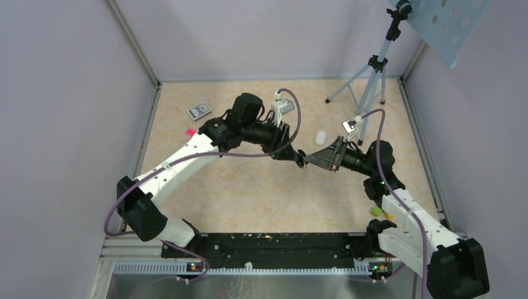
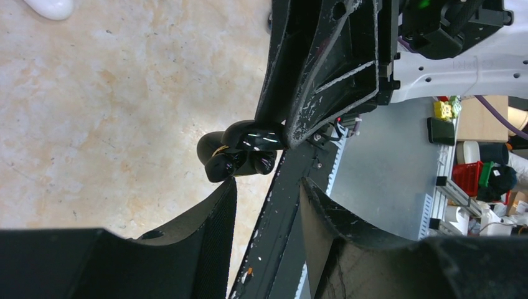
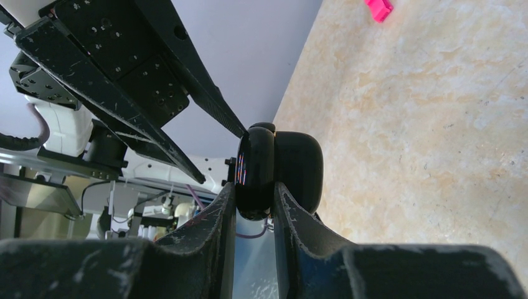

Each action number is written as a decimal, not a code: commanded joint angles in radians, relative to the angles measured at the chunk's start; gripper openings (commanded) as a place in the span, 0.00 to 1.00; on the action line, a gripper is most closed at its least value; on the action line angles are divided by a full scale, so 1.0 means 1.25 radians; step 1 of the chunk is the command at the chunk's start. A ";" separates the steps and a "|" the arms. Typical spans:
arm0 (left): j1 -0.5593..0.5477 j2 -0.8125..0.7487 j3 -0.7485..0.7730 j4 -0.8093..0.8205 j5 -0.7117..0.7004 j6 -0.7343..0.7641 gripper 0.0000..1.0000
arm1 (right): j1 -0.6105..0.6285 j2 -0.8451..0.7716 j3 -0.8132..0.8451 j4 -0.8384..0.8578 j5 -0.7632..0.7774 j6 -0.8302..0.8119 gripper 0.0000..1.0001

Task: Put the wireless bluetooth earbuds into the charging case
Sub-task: Adjust the charging case with the earbuds in the left side groove of the charging case, then pass from the right arm to the left

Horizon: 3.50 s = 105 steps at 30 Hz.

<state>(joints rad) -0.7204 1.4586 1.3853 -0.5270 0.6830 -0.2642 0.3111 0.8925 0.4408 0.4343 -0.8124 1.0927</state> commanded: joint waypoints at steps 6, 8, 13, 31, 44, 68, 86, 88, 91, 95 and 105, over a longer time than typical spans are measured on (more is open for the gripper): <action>0.000 -0.030 0.002 0.002 -0.051 0.008 0.48 | -0.005 0.003 0.019 0.047 0.001 -0.010 0.00; 0.000 -0.050 0.002 0.008 -0.106 0.017 0.49 | -0.005 0.004 0.020 0.046 0.000 -0.009 0.00; 0.001 -0.056 -0.016 0.041 -0.170 0.022 0.52 | -0.005 0.006 0.021 0.050 0.000 -0.008 0.00; 0.000 0.006 -0.013 0.034 -0.010 0.012 0.51 | -0.005 0.010 0.027 0.040 -0.001 -0.013 0.00; -0.013 0.008 -0.023 -0.009 0.024 0.007 0.51 | -0.005 0.009 0.018 0.045 0.002 -0.010 0.00; -0.062 -0.029 -0.013 -0.057 -0.039 0.009 0.51 | -0.005 0.018 0.023 0.051 0.003 -0.009 0.00; -0.019 -0.025 -0.004 -0.036 -0.068 0.012 0.65 | -0.005 0.023 0.020 0.059 0.013 0.001 0.00; -0.007 -0.027 0.002 -0.047 -0.061 0.020 0.67 | -0.005 0.024 0.018 0.064 0.014 0.003 0.00; 0.010 -0.033 0.003 -0.053 -0.045 0.031 0.72 | -0.005 0.028 0.017 0.072 0.011 0.007 0.00; 0.032 -0.040 -0.004 -0.043 0.008 0.077 0.77 | -0.005 0.032 0.020 0.077 0.002 0.010 0.00; 0.042 0.025 0.036 -0.007 0.178 0.185 0.80 | -0.005 0.050 0.052 0.061 -0.043 -0.006 0.00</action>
<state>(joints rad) -0.6735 1.4517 1.3609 -0.5667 0.7864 -0.1112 0.3111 0.9459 0.4412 0.4732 -0.8268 1.1019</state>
